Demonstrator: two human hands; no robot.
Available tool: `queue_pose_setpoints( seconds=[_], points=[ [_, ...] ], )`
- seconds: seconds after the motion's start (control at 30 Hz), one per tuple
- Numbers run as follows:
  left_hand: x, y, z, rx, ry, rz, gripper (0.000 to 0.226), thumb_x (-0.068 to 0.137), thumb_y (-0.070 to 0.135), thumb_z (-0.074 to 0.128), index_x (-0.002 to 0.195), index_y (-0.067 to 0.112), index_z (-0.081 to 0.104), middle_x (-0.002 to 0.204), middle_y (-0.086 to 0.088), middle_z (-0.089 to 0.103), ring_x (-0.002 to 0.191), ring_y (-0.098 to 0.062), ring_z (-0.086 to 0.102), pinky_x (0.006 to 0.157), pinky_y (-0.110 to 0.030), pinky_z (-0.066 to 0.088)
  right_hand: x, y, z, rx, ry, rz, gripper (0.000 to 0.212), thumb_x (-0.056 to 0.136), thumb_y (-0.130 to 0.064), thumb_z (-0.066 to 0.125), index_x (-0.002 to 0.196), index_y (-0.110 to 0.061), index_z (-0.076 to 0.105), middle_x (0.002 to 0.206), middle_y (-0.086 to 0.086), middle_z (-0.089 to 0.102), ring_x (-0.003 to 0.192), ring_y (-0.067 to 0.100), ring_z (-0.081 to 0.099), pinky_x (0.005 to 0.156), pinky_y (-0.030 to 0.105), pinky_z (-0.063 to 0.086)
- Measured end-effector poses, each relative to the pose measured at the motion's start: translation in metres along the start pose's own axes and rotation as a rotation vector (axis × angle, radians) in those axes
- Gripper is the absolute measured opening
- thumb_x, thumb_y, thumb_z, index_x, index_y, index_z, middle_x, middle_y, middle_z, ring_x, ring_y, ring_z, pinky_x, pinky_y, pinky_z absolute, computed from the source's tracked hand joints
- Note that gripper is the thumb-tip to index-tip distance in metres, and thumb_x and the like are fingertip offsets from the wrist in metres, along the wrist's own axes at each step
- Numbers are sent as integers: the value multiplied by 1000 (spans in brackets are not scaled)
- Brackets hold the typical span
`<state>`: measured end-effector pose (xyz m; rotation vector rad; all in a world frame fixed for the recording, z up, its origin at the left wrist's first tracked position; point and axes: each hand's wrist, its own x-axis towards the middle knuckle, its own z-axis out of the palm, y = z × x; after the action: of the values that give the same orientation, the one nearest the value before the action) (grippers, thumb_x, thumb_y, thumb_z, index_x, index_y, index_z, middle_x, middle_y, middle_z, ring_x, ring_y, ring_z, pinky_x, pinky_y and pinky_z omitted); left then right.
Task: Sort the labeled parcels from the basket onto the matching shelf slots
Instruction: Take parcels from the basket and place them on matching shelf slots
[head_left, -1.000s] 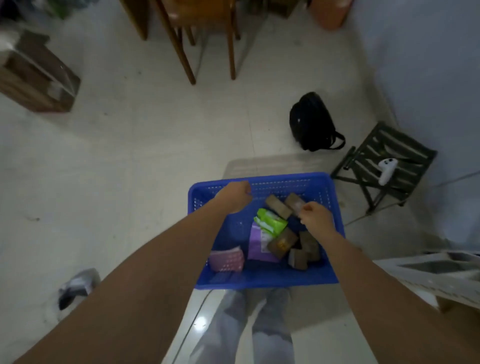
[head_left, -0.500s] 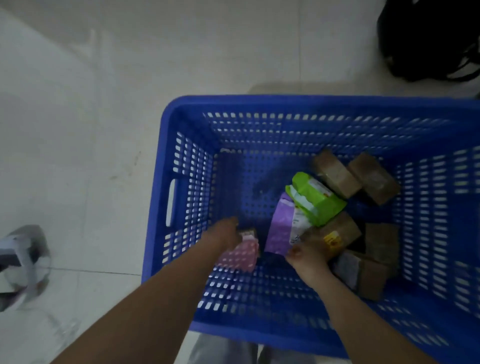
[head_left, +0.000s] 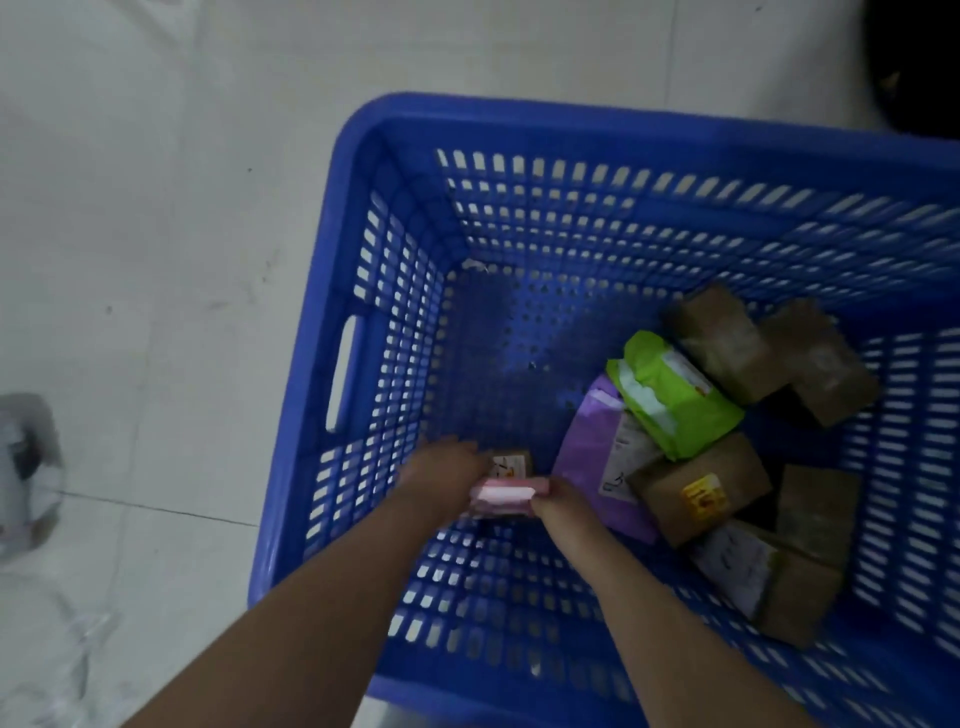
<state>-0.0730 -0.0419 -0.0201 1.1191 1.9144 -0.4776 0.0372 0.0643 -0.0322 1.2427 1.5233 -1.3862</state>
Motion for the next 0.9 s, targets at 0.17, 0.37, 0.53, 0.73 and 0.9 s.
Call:
queue_pose_setpoints(
  seconds=[0.17,0.37,0.53,0.73,0.9],
  points=[
    [-52,17,-88,41,413,12,45,67,19,75,109,18,59,112,-7,55,107,-28,54,88,-38,42,-66,-44,-58,799,64,166,32,99,-20,41,125,-9,54,101,6,55,96,25,52,91,41,45],
    [-122,43,-209,-502,696,89,40,62,15,81,90,14,52,91,-4,57,78,-24,57,62,-36,50,-162,-106,-123,936,-110,-71,51,80,-26,65,121,1,57,113,25,65,99,37,63,89,45,51],
    [-196,57,-297,-1370,618,-145,17,90,44,45,90,29,54,91,-4,66,84,-20,65,78,-42,53,-264,-159,-189,953,-97,-370,29,86,-5,62,114,-8,57,97,16,69,77,28,68,68,41,58],
    [-302,77,-397,-1725,484,17,39,99,41,38,88,20,68,85,-1,71,80,-20,68,63,-29,52,-396,-218,-251,926,-33,-557,29,85,4,58,113,-5,54,107,19,67,91,36,66,79,52,55],
    [-398,113,-489,-1768,529,171,30,90,12,60,118,3,61,93,-8,72,75,-21,70,64,-32,57,-518,-254,-291,858,44,-632,36,86,1,60,120,-3,53,116,19,65,97,34,66,83,49,55]
  ],
)
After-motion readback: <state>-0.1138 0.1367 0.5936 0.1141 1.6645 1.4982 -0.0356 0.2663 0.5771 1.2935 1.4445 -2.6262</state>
